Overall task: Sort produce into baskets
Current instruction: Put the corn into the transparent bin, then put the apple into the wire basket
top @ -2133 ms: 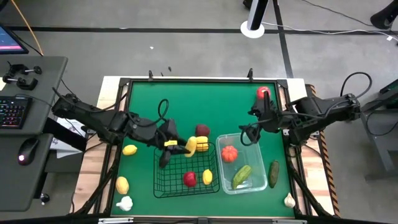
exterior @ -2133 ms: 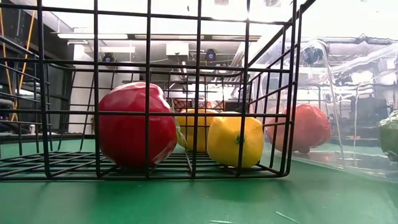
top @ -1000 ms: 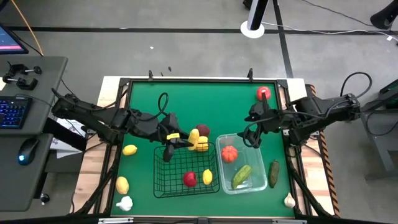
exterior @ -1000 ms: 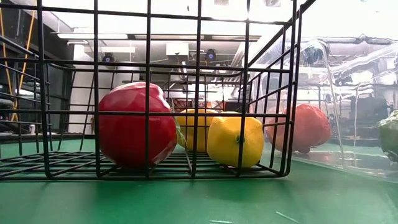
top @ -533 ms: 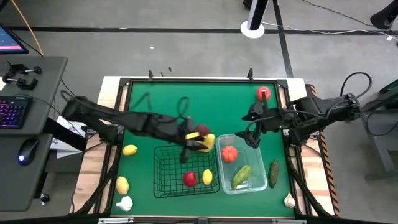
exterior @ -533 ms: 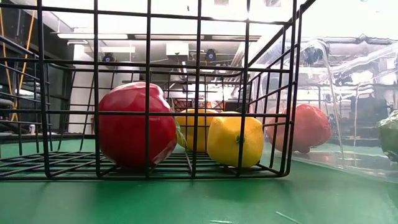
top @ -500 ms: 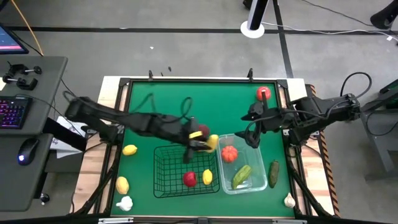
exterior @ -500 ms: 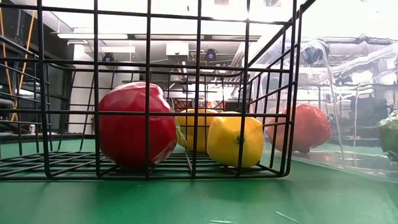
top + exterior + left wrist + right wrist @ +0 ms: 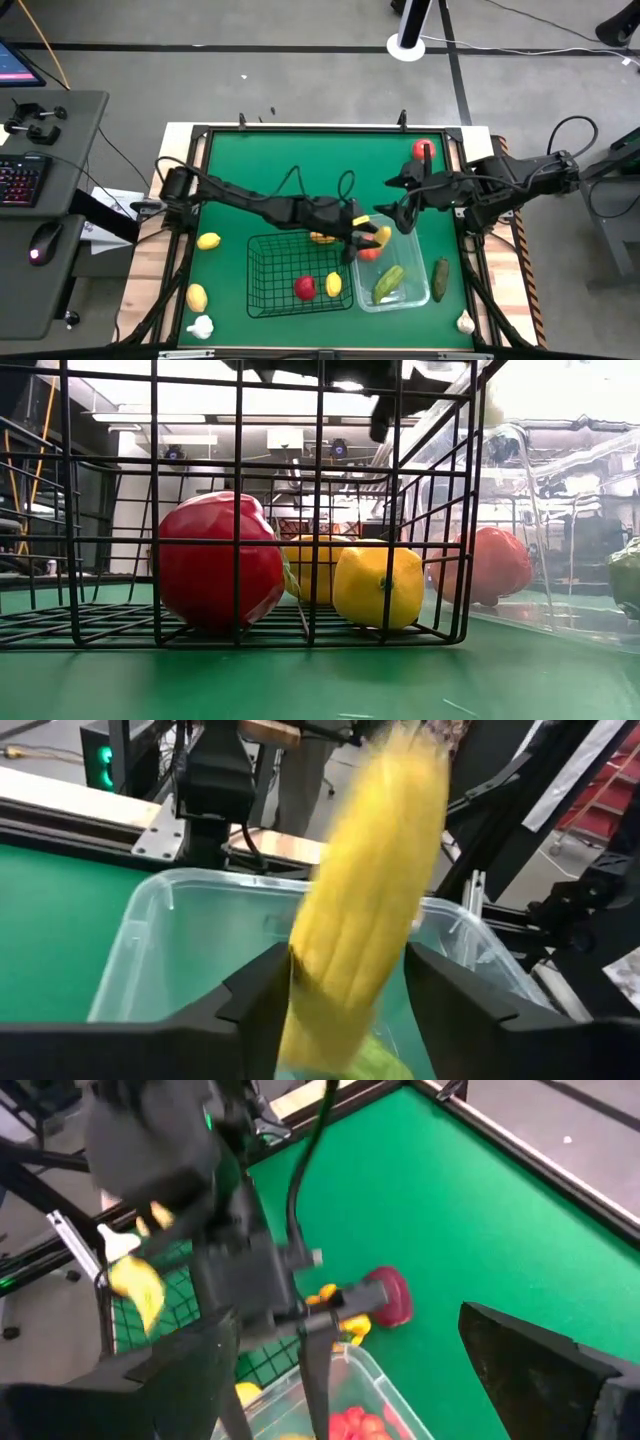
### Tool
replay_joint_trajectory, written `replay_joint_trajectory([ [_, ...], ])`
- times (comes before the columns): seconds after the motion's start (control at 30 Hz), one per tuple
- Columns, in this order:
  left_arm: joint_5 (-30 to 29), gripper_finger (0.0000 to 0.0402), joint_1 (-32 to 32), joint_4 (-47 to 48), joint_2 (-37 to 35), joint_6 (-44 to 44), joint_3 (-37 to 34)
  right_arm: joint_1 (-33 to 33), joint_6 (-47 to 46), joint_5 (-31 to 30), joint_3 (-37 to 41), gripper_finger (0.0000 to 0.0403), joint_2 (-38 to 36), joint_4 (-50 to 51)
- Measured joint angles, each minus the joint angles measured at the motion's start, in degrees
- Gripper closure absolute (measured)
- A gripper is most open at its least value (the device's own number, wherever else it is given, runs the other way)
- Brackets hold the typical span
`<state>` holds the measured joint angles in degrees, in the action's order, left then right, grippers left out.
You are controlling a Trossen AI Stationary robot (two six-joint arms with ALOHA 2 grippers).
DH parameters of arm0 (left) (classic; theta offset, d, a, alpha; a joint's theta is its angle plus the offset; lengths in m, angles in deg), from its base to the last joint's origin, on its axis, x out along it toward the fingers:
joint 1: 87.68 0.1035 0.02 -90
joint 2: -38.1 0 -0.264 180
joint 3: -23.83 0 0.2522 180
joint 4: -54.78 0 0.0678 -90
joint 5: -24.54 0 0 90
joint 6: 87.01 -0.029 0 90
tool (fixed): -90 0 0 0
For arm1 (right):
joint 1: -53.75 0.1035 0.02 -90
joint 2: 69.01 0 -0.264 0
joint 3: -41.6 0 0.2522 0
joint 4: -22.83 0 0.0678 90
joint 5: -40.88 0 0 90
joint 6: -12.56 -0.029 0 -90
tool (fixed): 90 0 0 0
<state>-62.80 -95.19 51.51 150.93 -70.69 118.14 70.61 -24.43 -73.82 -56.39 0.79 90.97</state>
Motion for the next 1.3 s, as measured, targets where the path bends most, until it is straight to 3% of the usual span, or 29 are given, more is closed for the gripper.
replay_joint_trajectory([
  [0.2, 1.80, 0.0178, 0.00, 0.65, 1.92, -0.04, 4.08, -0.02, 0.00, -0.75, 0.00, 0.0038, 0.00, -1.13],
  [0.37, 1.92, 0.0170, 0.24, 2.82, 1.07, -2.81, 4.24, -0.02, 0.00, -1.19, -0.02, 0.0038, 0.00, -1.15],
  [0.47, 2.00, 0.0170, 1.17, 13.34, -2.72, -5.53, 4.15, -0.02, 0.00, -1.93, -0.02, 0.0038, -0.02, -1.37],
  [0.6, 0.25, 0.0170, 4.26, 35.81, -10.91, -7.65, 3.91, -0.09, 0.00, -3.93, -0.02, 0.0038, -0.07, -1.13],
  [0.7, -3.46, 0.0170, 6.82, 43.41, -17.76, -8.93, -0.49, -0.89, -0.01, -7.71, -0.02, 0.0038, -0.07, -0.96],
  [0.87, -4.32, 0.0170, 10.90, 34.88, -28.58, -4.39, -14.55, -3.55, -0.22, -9.51, -0.02, 0.0038, -0.04, -1.06],
  [1.0, 3.38, 0.0170, 14.74, 27.03, -29.45, 0.65, -22.08, -4.70, -0.33, -9.41, -0.02, 0.0038, 0.09, -1.39],
  [1.13, 8.40, 0.0170, 16.93, 25.39, -24.40, -1.89, -22.54, -5.19, -0.46, -9.10, -0.02, 0.0038, 0.68, -1.80],
  [1.3, 8.80, 0.0170, 18.34, 25.20, -17.59, -10.48, -18.91, -5.25, -0.50, -7.68, -0.02, 0.0038, 1.64, -2.24],
])
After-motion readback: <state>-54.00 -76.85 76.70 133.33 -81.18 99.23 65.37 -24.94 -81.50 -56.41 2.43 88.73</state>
